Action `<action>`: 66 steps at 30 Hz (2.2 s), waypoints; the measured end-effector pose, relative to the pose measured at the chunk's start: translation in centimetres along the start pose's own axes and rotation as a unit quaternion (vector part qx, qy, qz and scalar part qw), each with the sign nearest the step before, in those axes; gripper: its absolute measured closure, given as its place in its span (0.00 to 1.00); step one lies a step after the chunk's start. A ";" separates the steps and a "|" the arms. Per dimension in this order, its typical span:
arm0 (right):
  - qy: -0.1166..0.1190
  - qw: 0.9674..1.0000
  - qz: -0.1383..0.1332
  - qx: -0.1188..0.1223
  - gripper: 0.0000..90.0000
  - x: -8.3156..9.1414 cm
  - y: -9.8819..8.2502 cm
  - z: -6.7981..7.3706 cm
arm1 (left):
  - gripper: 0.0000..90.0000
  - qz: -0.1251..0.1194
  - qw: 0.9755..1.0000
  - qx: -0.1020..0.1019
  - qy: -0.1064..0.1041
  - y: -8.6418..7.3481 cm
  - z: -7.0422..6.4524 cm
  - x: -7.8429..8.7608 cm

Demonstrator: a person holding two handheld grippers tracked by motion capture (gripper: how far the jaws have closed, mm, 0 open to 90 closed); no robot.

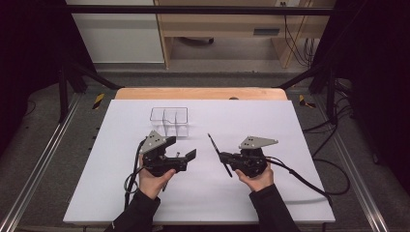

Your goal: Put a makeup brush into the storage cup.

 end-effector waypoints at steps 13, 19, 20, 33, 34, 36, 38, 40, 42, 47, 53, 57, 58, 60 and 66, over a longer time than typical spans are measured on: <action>0.000 1.000 -0.005 0.001 0.94 0.1 0.0 0.1 | 0.12 -0.014 0.999 0.019 -0.021 -0.1 -0.8 -1.4; -0.001 1.000 -0.007 0.002 0.94 0.1 0.0 0.1 | 0.13 -0.018 0.999 0.029 -0.035 -0.2 -1.3 -2.2; -0.001 1.000 -0.008 0.002 0.94 0.1 0.0 0.1 | 0.13 -0.018 0.999 0.030 -0.036 -0.2 -1.4 -2.3; 0.002 1.000 -0.009 0.002 0.94 0.1 0.0 0.2 | 0.17 -0.028 0.996 0.058 -0.064 -0.4 -2.3 -3.8; 0.001 1.000 -0.009 0.003 0.94 0.2 0.0 0.2 | 0.17 -0.028 0.996 0.059 -0.063 -0.5 -2.4 -3.9; 0.002 1.000 -0.010 0.002 0.94 0.2 0.0 0.2 | 0.18 -0.029 0.996 0.062 -0.065 -0.5 -2.4 -4.1; 0.003 1.000 -0.010 0.001 0.94 0.2 0.0 0.3 | 0.19 -0.031 0.995 0.067 -0.068 -0.5 -2.5 -4.3; 0.004 1.000 -0.011 0.002 0.94 0.2 0.1 0.3 | 0.20 -0.033 0.995 0.070 -0.070 -0.6 -2.6 -4.4; 0.005 1.000 -0.012 0.002 0.94 0.2 0.1 0.3 | 0.21 -0.035 0.994 0.074 -0.073 -0.6 -2.7 -4.6; 0.007 1.000 -0.012 0.001 0.94 0.1 0.1 0.4 | 0.26 -0.040 0.993 0.085 -0.074 -0.7 -2.7 -4.9; 0.009 1.000 -0.013 0.001 0.94 0.1 0.1 0.4 | 0.33 -0.039 0.991 0.097 -0.083 -0.8 -2.8 -5.3; 0.010 1.000 -0.013 0.001 0.94 0.1 0.0 0.4 | 0.39 -0.041 0.990 0.106 -0.089 -0.8 -2.9 -5.5; 0.010 1.000 -0.013 0.001 0.94 0.1 0.1 0.4 | 0.41 -0.042 0.989 0.108 -0.090 -0.9 -2.9 -5.5; 0.011 1.000 -0.014 0.000 0.94 0.1 0.1 0.5 | 0.43 -0.041 0.989 0.111 -0.093 -0.9 -2.9 -5.6; 0.012 1.000 -0.015 0.001 0.94 0.0 0.0 0.5 | 0.51 -0.041 0.986 0.125 -0.102 -1.2 -3.2 -6.0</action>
Point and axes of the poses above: each handheld gripper's, and its own axes: x roughly backward along the jaws, y roughly out of its top, z roughly to its left, the point moved 4 cm from there along -x, roughly forward along the jaws, and after that the axes turned 1 degree about z, right-handed, at the moved point
